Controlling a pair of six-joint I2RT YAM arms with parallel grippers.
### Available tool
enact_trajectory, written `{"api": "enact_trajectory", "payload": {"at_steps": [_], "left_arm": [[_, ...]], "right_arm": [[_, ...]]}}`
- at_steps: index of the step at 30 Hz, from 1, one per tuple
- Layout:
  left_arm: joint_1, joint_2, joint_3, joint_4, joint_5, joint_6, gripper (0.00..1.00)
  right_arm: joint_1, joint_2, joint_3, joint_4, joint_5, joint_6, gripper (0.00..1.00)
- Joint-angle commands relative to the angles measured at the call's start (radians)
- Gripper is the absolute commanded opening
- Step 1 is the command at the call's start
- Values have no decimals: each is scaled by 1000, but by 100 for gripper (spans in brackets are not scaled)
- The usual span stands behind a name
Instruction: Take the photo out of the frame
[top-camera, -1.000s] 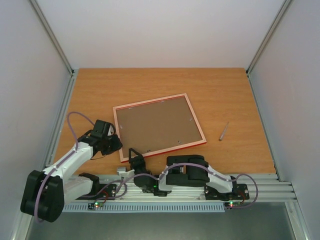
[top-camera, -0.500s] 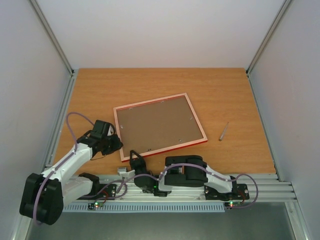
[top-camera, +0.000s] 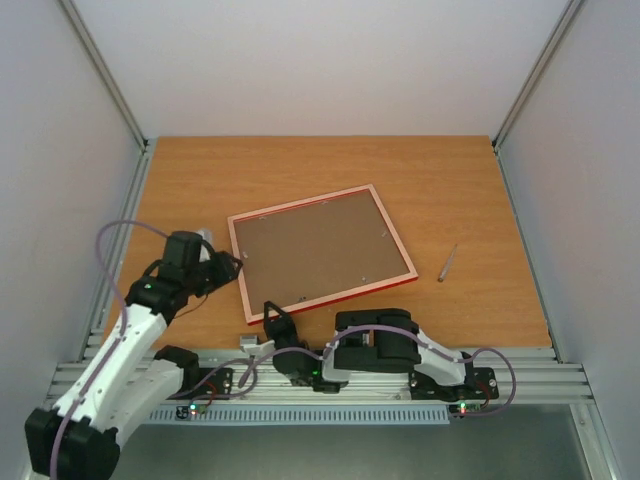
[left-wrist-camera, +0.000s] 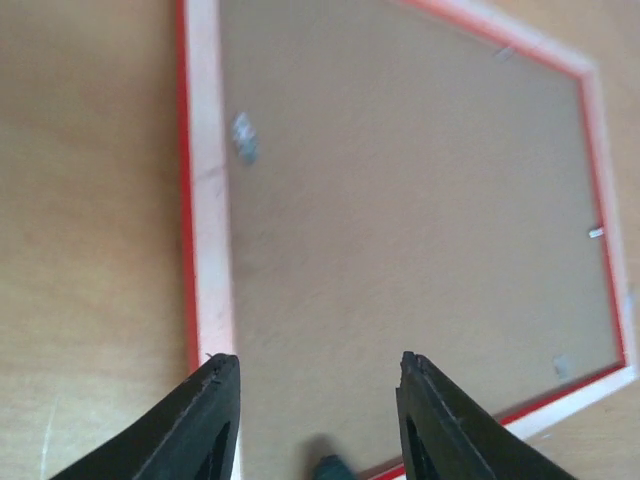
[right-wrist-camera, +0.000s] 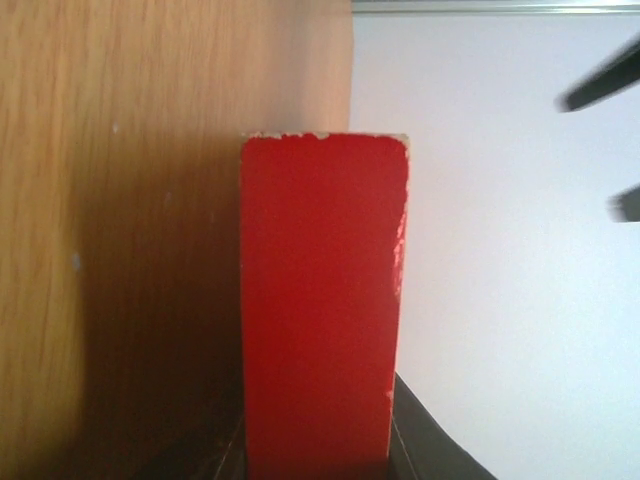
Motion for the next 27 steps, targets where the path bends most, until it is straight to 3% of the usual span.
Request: {"api": "enact_trajectory", "payload": {"at_steps": [1, 10, 15, 22, 27], "left_arm": [[22, -99, 140, -91, -77, 2, 48], [59, -200, 246, -222, -249, 42, 65], [132, -229, 221, -200, -218, 13, 79], [187, -272, 237, -182, -191, -37, 87], [192, -322, 185, -148, -172, -88, 91]], "right_arm": [[-6, -93, -17, 127, 0, -81, 18], [-13, -292, -17, 124, -40, -199, 16], [-32, -407, 2, 23, -52, -199, 14], [-72, -599, 53, -376, -76, 42, 12], [-114, -752, 159, -800, -147, 376, 10]]}}
